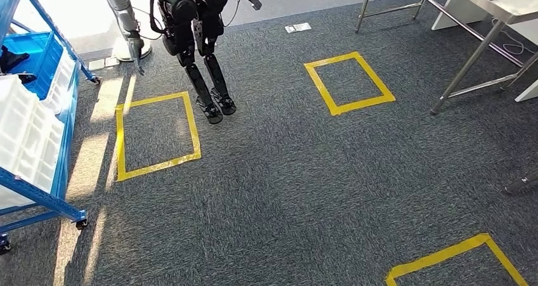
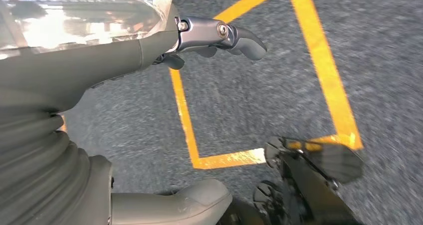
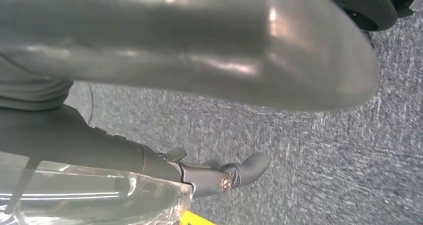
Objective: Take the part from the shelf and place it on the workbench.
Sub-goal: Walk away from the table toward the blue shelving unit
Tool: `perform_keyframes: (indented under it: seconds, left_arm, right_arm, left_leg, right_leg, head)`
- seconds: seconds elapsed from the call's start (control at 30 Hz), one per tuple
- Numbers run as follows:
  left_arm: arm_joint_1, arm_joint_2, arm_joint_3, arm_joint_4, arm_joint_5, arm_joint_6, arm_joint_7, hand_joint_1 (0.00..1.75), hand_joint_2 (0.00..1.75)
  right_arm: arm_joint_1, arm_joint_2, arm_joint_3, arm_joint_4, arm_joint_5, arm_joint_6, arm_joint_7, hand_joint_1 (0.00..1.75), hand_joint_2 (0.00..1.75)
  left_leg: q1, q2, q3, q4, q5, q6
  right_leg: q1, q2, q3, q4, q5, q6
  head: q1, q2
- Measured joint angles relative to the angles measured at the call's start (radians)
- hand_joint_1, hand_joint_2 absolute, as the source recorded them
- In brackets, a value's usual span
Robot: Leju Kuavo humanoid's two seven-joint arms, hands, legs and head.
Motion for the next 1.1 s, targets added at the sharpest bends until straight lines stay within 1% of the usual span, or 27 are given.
perform_keyframes:
  seconds: [0.03,0.07,0.13,0.17,0.2,0.23,0.27,0.3,0.33,0.37,0.4,0.43,0.5,0.57,0.63,0.67,0.7,0.73,0.77,0.8,0.87,0.9,0.93,1.0,1.03,1.07,1.1]
  left_arm:
    - [-0.001,0.001,0.007,0.0,0.0,0.002,0.011,0.0,1.75]
    - [-0.002,0.003,0.014,0.0,0.0,0.006,0.02,0.0,1.75]
    - [-0.007,0.007,0.026,0.0,0.0,0.014,0.033,0.0,1.75]
    - [-0.008,0.01,0.033,0.0,0.001,0.019,0.039,0.0,1.75]
    - [-0.008,0.011,0.039,0.0,0.004,0.024,0.045,0.0,1.75]
    - [-0.008,0.013,0.046,0.0,0.008,0.029,0.05,0.0,1.75]
    - [-0.007,0.014,0.052,0.0,0.011,0.034,0.054,0.0,1.75]
    - [-0.007,0.014,0.058,0.0,0.014,0.037,0.057,0.0,1.75]
    - [-0.007,0.014,0.063,0.0,0.014,0.038,0.058,0.0,1.75]
    - [-0.007,0.015,0.065,0.0,0.014,0.039,0.059,0.0,1.75]
    - [-0.007,0.016,0.068,0.0,0.014,0.04,0.06,0.0,1.75]
    - [-0.007,0.016,0.07,0.0,0.013,0.04,0.06,0.0,1.75]
    - [-0.003,0.018,0.074,0.0,0.012,0.037,0.062,0.0,1.75]
    - [0.0,0.02,0.078,0.0,0.012,0.033,0.064,0.0,1.75]
    - [0.0,0.021,0.082,0.0,0.011,0.032,0.066,0.0,1.75]
    - [0.0,0.021,0.084,0.0,0.01,0.032,0.066,0.0,1.75]
    - [0.0,0.021,0.086,0.0,0.01,0.032,0.067,0.0,1.75]
    - [0.002,0.021,0.087,0.0,0.01,0.032,0.067,0.0,1.75]
    - [0.003,0.022,0.089,0.0,0.009,0.032,0.067,0.0,1.75]
    - [0.004,0.024,0.091,0.0,0.009,0.033,0.066,0.0,1.75]
    - [0.001,0.027,0.094,-0.001,0.01,0.034,0.062,0.0,1.75]
    - [-0.001,0.029,0.097,-0.001,0.01,0.033,0.059,0.0,1.75]
    - [-0.003,0.03,0.099,-0.001,0.011,0.033,0.057,0.0,1.75]
    - [-0.003,0.031,0.101,-0.001,0.012,0.032,0.054,0.0,1.75]
    - [-0.002,0.031,0.103,-0.001,0.012,0.033,0.054,0.0,1.75]
    - [-0.002,0.03,0.105,-0.001,0.012,0.033,0.052,0.0,1.75]
    - [-0.002,0.03,0.106,-0.001,0.012,0.033,0.049,0.0,1.75]
  right_arm:
    - [0.001,0.001,0.004,0.0,0.001,0.007,0.008,0.0,0.0]
    - [0.002,0.001,0.007,0.0,0.001,0.015,0.017,0.0,0.0]
    - [0.006,-0.002,0.01,0.001,-0.003,0.028,0.034,0.0,0.0]
    - [0.008,-0.004,0.01,0.001,-0.005,0.034,0.04,0.0,0.0]
    - [0.01,-0.006,0.01,0.001,-0.006,0.038,0.044,0.0,0.0]
    - [0.011,-0.008,0.011,0.002,-0.006,0.042,0.048,0.0,0.0]
    - [0.011,-0.009,0.011,0.002,-0.007,0.045,0.052,0.0,0.0]
    - [0.008,-0.01,0.012,0.002,-0.008,0.048,0.055,0.0,0.0]
    - [0.005,-0.011,0.012,0.002,-0.009,0.051,0.059,0.0,0.0]
    - [0.001,-0.012,0.012,0.002,-0.011,0.053,0.061,0.0,0.0]
    - [-0.001,-0.012,0.012,0.002,-0.012,0.055,0.062,0.0,0.0]
    - [-0.004,-0.012,0.012,0.003,-0.015,0.056,0.063,0.0,0.0]
    - [-0.006,-0.014,0.012,0.003,-0.021,0.055,0.067,0.0,0.0]
    - [-0.005,-0.017,0.011,0.003,-0.027,0.052,0.072,0.0,0.0]
    - [0.0,-0.021,0.011,0.003,-0.032,0.05,0.074,0.0,0.0]
    - [0.004,-0.024,0.011,0.003,-0.034,0.049,0.074,0.0,0.0]
    - [0.007,-0.027,0.01,0.003,-0.036,0.048,0.074,0.0,0.0]
    - [0.01,-0.029,0.01,0.003,-0.037,0.047,0.075,0.0,0.0]
    - [0.01,-0.031,0.01,0.003,-0.038,0.046,0.075,0.0,0.0]
    - [0.01,-0.032,0.01,0.003,-0.038,0.046,0.075,0.0,0.0]
    - [0.01,-0.032,0.01,0.003,-0.033,0.044,0.075,0.0,0.0]
    - [0.01,-0.031,0.01,0.003,-0.029,0.042,0.075,0.0,0.0]
    - [0.01,-0.031,0.01,0.003,-0.025,0.041,0.074,0.0,0.0]
    - [0.009,-0.029,0.011,0.003,-0.019,0.04,0.069,0.0,0.0]
    - [0.007,-0.027,0.012,0.003,-0.016,0.04,0.065,0.0,0.0]
    - [0.006,-0.026,0.013,0.003,-0.013,0.041,0.061,0.0,0.0]
    - [0.005,-0.025,0.014,0.004,-0.01,0.042,0.059,0.0,0.0]
  left_leg:
    - [0.003,-0.007,0.005,-0.007,0.004,0.005]
    - [0.007,-0.015,0.01,-0.014,0.009,0.011]
    - [0.009,-0.035,0.011,-0.018,0.015,0.019]
    - [0.008,-0.048,0.01,-0.017,0.016,0.02]
    - [0.008,-0.061,0.009,-0.017,0.017,0.02]
    - [0.008,-0.074,0.009,-0.016,0.018,0.02]
    - [0.008,-0.087,0.01,-0.015,0.018,0.018]
    - [0.009,-0.1,0.01,-0.014,0.019,0.016]
    - [0.009,-0.111,0.01,-0.012,0.019,0.012]
    - [0.008,-0.121,0.009,-0.009,0.018,0.006]
    - [0.008,-0.129,0.007,-0.006,0.018,0.0]
    - [0.007,-0.136,0.004,-0.005,0.019,-0.006]
    - [0.011,-0.143,-0.003,-0.001,0.02,-0.014]
    - [0.013,-0.109,-0.023,0.039,-0.008,-0.02]
    - [0.014,-0.064,-0.074,0.149,-0.073,-0.026]
    - [0.015,-0.055,-0.105,0.215,-0.102,-0.029]
    - [0.015,-0.051,-0.127,0.262,-0.117,-0.03]
    - [0.015,-0.048,-0.134,0.277,-0.114,-0.03]
    - [0.015,-0.044,-0.12,0.253,-0.094,-0.028]
    - [0.014,-0.034,-0.088,0.196,-0.064,-0.023]
    - [0.007,0.008,-0.017,0.066,-0.019,-0.012]
    - [0.003,0.023,0.004,0.026,-0.01,-0.007]
    - [-0.002,0.029,0.011,0.007,-0.01,-0.003]
    - [-0.002,0.008,0.011,0.0,-0.005,0.004]
    - [0.001,-0.001,0.013,-0.007,0.0,0.009]
    - [0.004,-0.01,0.016,-0.013,0.005,0.015]
    - [0.007,-0.02,0.018,-0.018,0.011,0.02]
  right_leg:
    - [0.0,0.017,-0.003,0.012,-0.01,0.003]
    - [-0.001,0.041,-0.016,0.046,-0.029,0.003]
    - [-0.008,0.091,-0.071,0.168,-0.086,-0.003]
    - [-0.01,0.101,-0.101,0.231,-0.109,-0.004]
    - [-0.012,0.105,-0.119,0.269,-0.119,0.0]
    - [-0.015,0.107,-0.12,0.268,-0.111,0.008]
    - [-0.018,0.11,-0.101,0.227,-0.089,0.019]
    - [-0.024,0.119,-0.067,0.157,-0.058,0.03]
    - [-0.029,0.133,-0.035,0.089,-0.032,0.038]
    - [-0.031,0.149,-0.011,0.034,-0.012,0.039]
    - [-0.031,0.16,0.001,0.005,-0.003,0.036]
    - [-0.027,0.163,0.003,0.0,-0.002,0.029]
    - [-0.026,0.149,0.007,-0.002,0.004,0.014]
    - [-0.029,0.13,0.007,-0.004,0.01,0.0]
    - [-0.024,0.11,0.005,-0.005,0.011,-0.01]
    - [-0.021,0.097,0.004,-0.005,0.01,-0.013]
    - [-0.019,0.084,0.004,-0.005,0.009,-0.015]
    - [-0.016,0.072,0.003,-0.005,0.008,-0.016]
    - [-0.015,0.061,0.004,-0.005,0.007,-0.017]
    - [-0.014,0.052,0.005,-0.005,0.006,-0.017]
    - [-0.008,0.036,0.008,-0.005,0.003,-0.016]
    - [-0.005,0.028,0.009,-0.005,0.0,-0.013]
    - [-0.002,0.02,0.011,-0.005,-0.001,-0.011]
    - [0.0,0.007,0.013,-0.006,-0.005,-0.004]
    - [0.0,0.017,0.012,0.002,-0.01,0.0]
    - [-0.002,0.038,0.003,0.025,-0.023,0.002]
    - [-0.004,0.064,-0.018,0.069,-0.046,0.003]
  head:
    - [0.001,0.0]
    - [0.003,0.0]
    - [0.008,0.0]
    - [0.009,0.0]
    - [0.009,0.0]
    - [0.009,0.0]
    - [0.009,0.0]
    - [0.009,0.0]
    - [0.009,0.0]
    - [0.009,0.0]
    - [0.009,0.0]
    - [0.009,0.0]
    - [0.008,0.0]
    - [0.004,0.0]
    - [0.0,0.0]
    - [-0.002,0.0]
    - [-0.001,0.0]
    - [-0.001,0.0]
    - [-0.001,0.0]
    - [-0.001,0.0]
    - [-0.001,0.0]
    - [0.0,0.0]
    - [0.0,0.0]
    - [0.0,0.0]
    - [0.001,0.0]
    - [0.002,0.0]
    - [0.003,0.0]
